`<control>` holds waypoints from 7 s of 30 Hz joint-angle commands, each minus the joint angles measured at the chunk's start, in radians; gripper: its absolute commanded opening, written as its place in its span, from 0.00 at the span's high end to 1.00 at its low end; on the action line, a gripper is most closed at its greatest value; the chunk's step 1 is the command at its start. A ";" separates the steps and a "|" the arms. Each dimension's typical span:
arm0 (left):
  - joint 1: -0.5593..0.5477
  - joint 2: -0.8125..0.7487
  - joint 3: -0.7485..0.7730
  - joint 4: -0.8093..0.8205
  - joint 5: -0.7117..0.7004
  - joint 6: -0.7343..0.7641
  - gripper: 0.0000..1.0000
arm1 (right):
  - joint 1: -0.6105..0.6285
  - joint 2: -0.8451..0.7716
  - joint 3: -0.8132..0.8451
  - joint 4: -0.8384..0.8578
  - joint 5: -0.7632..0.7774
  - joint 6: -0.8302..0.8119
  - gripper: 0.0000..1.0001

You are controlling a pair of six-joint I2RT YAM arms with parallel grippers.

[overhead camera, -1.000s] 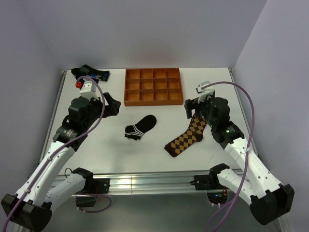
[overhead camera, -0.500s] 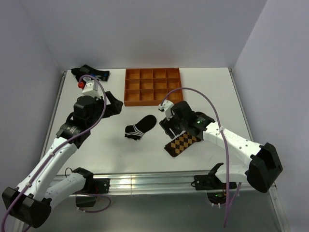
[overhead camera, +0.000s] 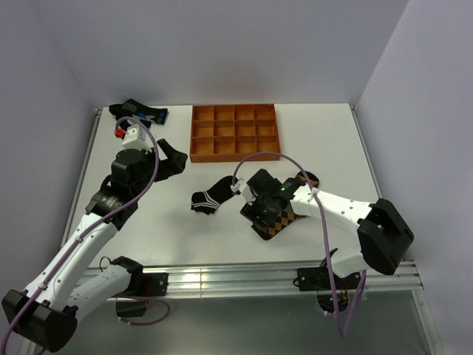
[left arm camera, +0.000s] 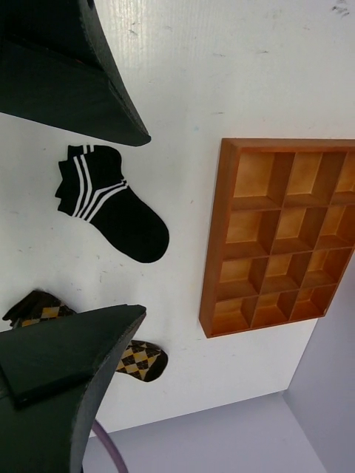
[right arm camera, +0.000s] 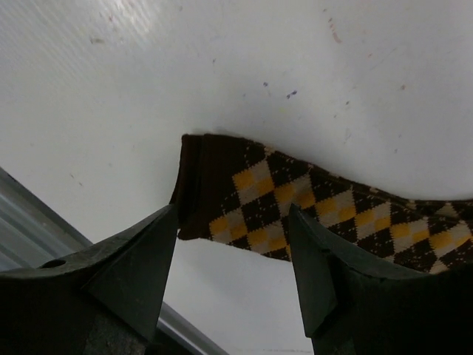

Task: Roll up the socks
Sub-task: Adjust the sock at the center of the board, then roll the sock at the center of the board.

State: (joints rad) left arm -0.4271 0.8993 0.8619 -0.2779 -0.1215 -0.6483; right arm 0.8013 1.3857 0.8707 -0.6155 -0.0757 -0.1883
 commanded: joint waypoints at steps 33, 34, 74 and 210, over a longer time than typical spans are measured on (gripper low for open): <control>-0.004 0.055 -0.015 0.092 0.003 -0.014 0.06 | 0.125 0.240 0.071 -0.063 0.073 -0.057 0.57; -0.004 0.056 -0.015 0.094 0.002 -0.014 0.06 | 0.127 0.239 0.074 -0.050 0.095 -0.062 0.60; -0.036 0.095 -0.251 0.495 0.060 -0.094 0.54 | -0.074 0.193 0.168 -0.153 -0.392 -0.381 0.77; -0.545 0.983 0.135 0.235 0.295 -0.132 1.00 | -0.367 -0.260 -0.150 0.138 -0.498 -0.484 0.49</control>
State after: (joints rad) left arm -0.9703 1.8351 0.9890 0.0257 0.1383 -0.7536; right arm 0.4530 1.1744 0.7116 -0.5709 -0.4660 -0.6476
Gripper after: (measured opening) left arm 0.033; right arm 0.511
